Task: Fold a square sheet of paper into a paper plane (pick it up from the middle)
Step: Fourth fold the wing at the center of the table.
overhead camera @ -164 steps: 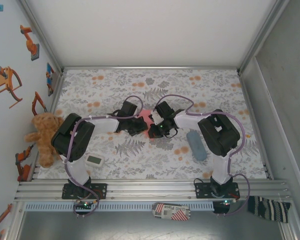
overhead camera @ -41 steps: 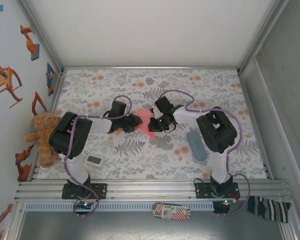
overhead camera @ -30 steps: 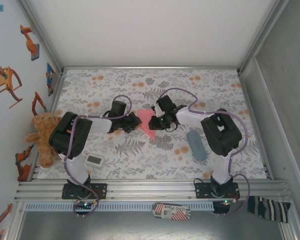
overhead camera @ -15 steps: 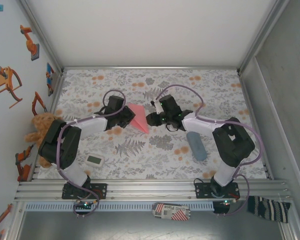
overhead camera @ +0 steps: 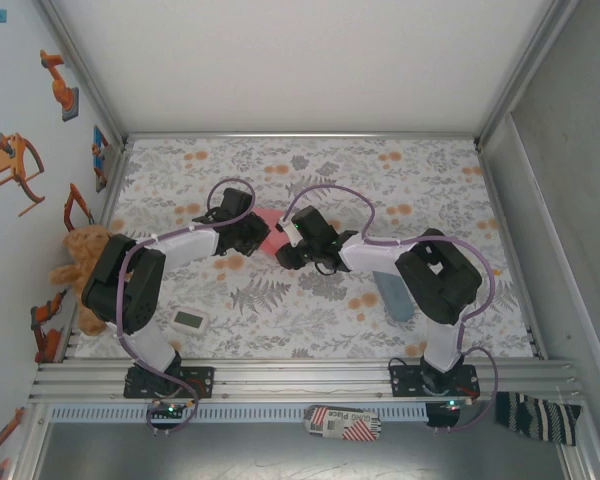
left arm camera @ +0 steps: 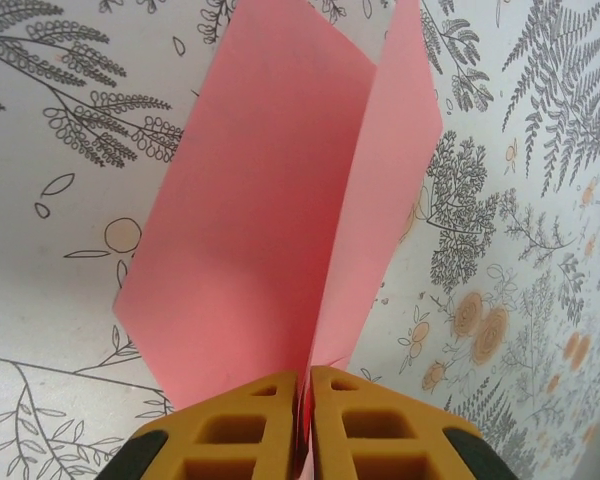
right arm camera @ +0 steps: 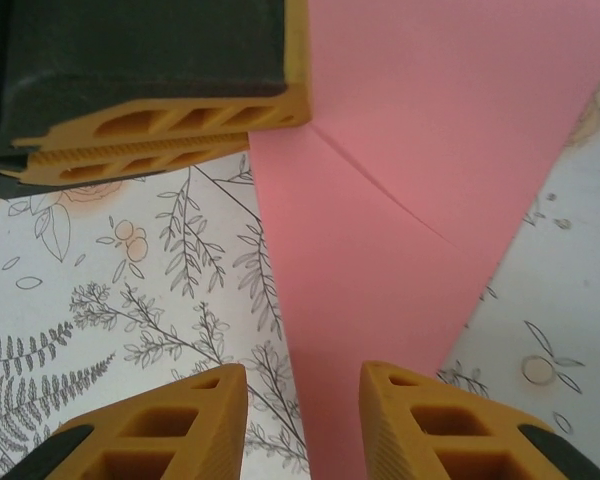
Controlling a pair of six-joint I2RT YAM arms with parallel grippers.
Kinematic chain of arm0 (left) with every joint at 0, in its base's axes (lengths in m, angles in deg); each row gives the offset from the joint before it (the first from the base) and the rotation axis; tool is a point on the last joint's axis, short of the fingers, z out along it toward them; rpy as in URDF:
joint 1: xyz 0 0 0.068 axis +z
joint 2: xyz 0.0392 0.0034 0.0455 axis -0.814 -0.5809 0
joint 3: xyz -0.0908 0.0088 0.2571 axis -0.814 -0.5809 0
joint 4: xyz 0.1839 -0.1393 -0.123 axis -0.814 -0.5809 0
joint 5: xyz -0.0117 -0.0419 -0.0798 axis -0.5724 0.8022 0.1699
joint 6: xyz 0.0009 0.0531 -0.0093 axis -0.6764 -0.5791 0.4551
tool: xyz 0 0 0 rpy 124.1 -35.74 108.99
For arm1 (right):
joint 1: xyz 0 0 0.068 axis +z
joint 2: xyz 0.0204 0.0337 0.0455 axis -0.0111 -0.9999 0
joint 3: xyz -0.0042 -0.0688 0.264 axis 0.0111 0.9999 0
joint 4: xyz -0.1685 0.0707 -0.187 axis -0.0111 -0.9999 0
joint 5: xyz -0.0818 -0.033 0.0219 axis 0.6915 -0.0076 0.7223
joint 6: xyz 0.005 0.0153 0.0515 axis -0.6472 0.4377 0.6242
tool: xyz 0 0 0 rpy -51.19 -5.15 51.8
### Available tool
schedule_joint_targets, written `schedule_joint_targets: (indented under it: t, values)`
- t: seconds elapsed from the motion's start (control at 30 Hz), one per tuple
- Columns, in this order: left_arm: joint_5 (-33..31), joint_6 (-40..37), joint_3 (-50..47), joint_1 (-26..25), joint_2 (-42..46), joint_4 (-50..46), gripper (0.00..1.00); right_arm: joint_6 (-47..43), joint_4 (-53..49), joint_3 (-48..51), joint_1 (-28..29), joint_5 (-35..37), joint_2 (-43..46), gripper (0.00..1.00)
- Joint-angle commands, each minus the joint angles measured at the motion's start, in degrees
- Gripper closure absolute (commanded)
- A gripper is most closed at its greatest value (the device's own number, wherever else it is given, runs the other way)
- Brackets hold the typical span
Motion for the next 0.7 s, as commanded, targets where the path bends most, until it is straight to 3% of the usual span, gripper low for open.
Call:
schedule_joint_targets:
  t: [0.0,0.4,0.67]
  values:
    - [-0.49,1.28,1.47,-0.26,-0.66,-2.77,0.86,-1.54,0.44,-2.06,0.91,1.56,-1.29,0.65]
    - [0.36,1.45,2.48,-0.32,-0.97,-3.77,0.82,-1.80,0.64,-1.60,1.11,6.63,-2.81,0.66]
    - [1.41,-0.14,3.16,0.91,0.24,-4.51,0.75,-2.86,0.42,-1.24,1.11,6.68,-2.81,0.74]
